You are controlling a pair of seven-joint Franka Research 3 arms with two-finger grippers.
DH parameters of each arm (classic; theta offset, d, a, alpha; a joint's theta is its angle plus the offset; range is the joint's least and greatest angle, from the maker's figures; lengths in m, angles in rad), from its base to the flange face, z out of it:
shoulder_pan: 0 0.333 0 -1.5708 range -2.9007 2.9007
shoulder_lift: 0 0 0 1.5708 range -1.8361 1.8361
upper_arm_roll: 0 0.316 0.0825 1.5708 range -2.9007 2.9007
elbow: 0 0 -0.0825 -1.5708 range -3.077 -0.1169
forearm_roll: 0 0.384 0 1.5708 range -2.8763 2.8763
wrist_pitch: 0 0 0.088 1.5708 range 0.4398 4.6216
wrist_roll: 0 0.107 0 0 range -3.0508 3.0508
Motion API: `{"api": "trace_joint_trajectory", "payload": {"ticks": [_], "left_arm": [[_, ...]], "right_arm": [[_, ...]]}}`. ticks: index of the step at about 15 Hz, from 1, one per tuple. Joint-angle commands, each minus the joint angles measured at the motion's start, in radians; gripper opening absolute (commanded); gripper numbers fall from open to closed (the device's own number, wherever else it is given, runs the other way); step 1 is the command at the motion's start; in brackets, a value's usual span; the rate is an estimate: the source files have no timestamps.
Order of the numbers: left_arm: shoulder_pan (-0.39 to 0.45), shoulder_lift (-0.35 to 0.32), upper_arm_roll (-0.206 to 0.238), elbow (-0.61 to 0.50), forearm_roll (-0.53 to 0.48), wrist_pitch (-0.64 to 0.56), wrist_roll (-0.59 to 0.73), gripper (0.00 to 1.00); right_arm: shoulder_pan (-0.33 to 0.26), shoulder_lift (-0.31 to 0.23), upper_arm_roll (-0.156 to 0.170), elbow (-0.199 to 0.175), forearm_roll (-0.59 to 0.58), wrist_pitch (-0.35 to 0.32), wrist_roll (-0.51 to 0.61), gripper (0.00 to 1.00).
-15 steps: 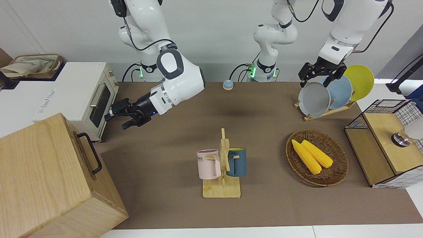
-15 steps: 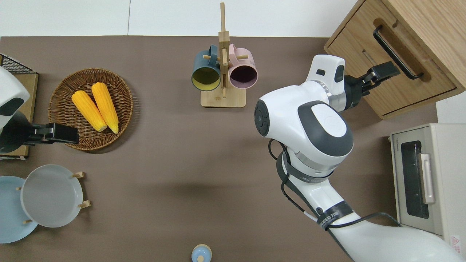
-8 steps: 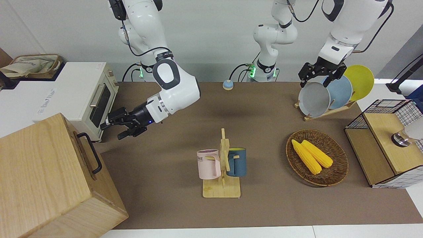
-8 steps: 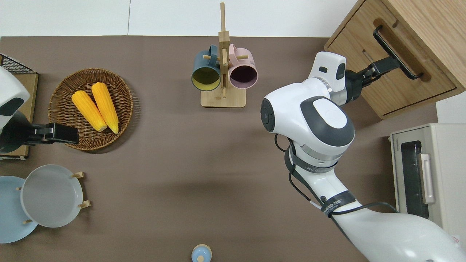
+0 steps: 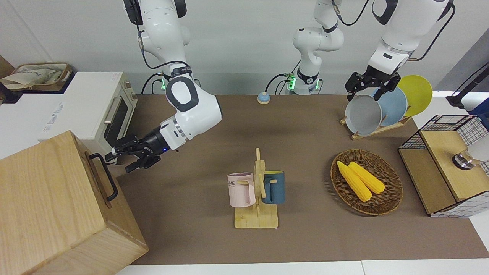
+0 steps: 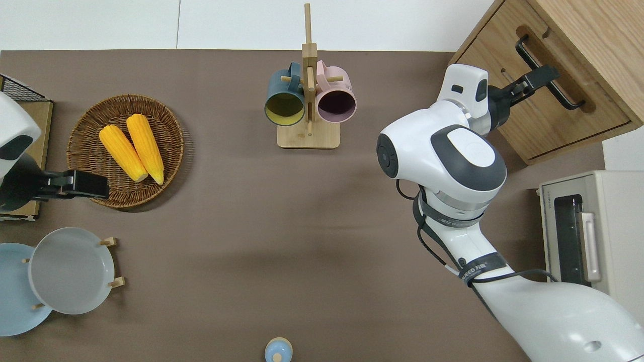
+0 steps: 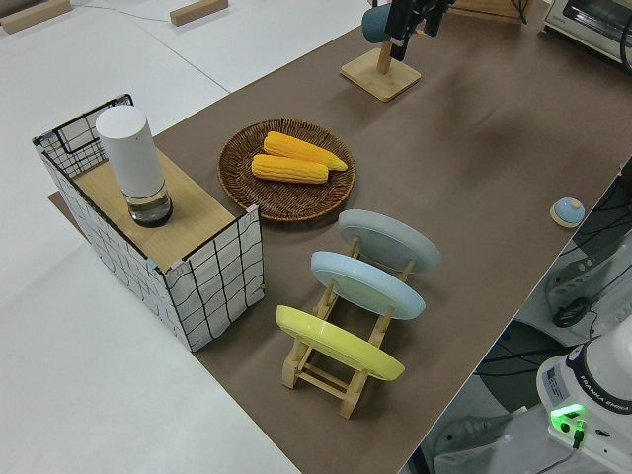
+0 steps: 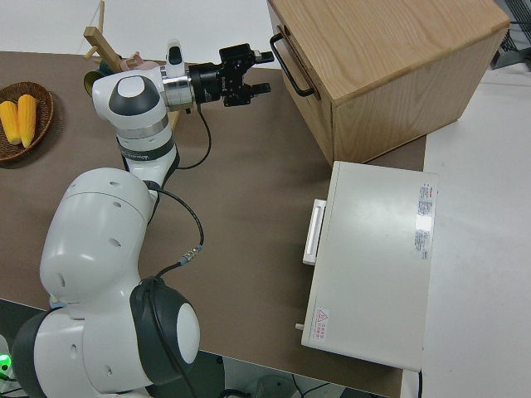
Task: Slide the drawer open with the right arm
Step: 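Close the right gripper around the black drawer handle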
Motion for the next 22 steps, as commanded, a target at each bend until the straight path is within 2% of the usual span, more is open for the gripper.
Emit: {"api": "trace_joint_trajectory", "payload": {"ticks": [1,5,8,10,12,13,14,16,18,19,22], "left_arm": [[-0.004,-0.008,0.004,0.002,0.013,-0.014,0.001,1.00],[-0.004,-0.008,0.004,0.002,0.013,-0.014,0.001,1.00],[-0.004,-0.008,0.004,0.002,0.013,-0.014,0.001,1.00],[-0.004,-0.008,0.004,0.002,0.013,-0.014,0.001,1.00],[-0.004,-0.008,0.004,0.002,0.013,-0.014,0.001,1.00],[-0.004,-0.008,0.004,0.002,0.013,-0.014,0.001,1.00],[-0.004,-0.008,0.004,0.002,0.013,-0.014,0.001,1.00],[-0.004,-0.008,0.004,0.002,0.013,-0.014,0.001,1.00],[-0.004,-0.008,0.004,0.002,0.013,-0.014,0.001,1.00],[-0.004,-0.008,0.004,0.002,0.013,-0.014,0.001,1.00],[-0.004,-0.008,0.004,0.002,0.013,-0.014,0.001,1.00]], "right_arm": [[-0.012,0.013,-0.036,0.002,-0.051,0.083,0.025,0.964],[-0.023,0.015,-0.049,0.002,-0.071,0.119,0.026,0.935],[-0.023,0.016,-0.051,-0.001,-0.075,0.119,0.049,0.764],[-0.021,0.019,-0.053,-0.005,-0.094,0.117,0.072,0.699],[-0.021,0.022,-0.053,-0.005,-0.095,0.117,0.085,0.518],[-0.020,0.021,-0.053,-0.005,-0.095,0.116,0.085,0.382],[-0.017,0.021,-0.051,-0.005,-0.095,0.112,0.085,0.314],[-0.012,0.021,-0.049,-0.005,-0.092,0.106,0.086,0.247],[-0.008,0.021,-0.049,-0.005,-0.091,0.105,0.088,0.091],[-0.006,0.021,-0.048,-0.005,-0.088,0.102,0.086,0.046],[-0.001,0.021,-0.039,-0.005,-0.078,0.083,0.086,0.000]]}}
